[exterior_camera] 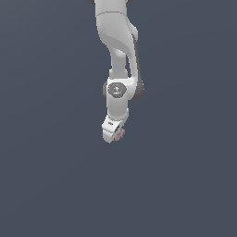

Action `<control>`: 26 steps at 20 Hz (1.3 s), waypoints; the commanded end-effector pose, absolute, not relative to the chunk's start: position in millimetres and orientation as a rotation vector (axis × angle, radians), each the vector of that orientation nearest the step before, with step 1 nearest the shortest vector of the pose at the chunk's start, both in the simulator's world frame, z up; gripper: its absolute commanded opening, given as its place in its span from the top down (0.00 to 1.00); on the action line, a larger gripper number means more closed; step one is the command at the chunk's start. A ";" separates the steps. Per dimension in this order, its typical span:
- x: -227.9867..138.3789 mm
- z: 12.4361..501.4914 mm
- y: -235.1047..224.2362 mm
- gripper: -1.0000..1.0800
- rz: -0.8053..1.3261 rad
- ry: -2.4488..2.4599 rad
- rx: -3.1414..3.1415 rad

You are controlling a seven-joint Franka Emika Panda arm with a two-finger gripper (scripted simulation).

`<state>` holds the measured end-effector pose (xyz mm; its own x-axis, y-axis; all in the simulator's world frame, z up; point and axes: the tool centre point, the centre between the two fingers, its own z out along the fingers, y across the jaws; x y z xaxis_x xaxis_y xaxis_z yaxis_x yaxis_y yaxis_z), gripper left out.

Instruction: Pick up the object and move it to a goal position.

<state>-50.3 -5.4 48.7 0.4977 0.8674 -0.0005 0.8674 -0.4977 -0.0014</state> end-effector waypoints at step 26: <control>23.6 134.0 38.1 1.00 -0.335 -1.595 -2.832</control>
<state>12.0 30.1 117.1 0.5055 0.8577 0.0941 0.8401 -0.5141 0.1727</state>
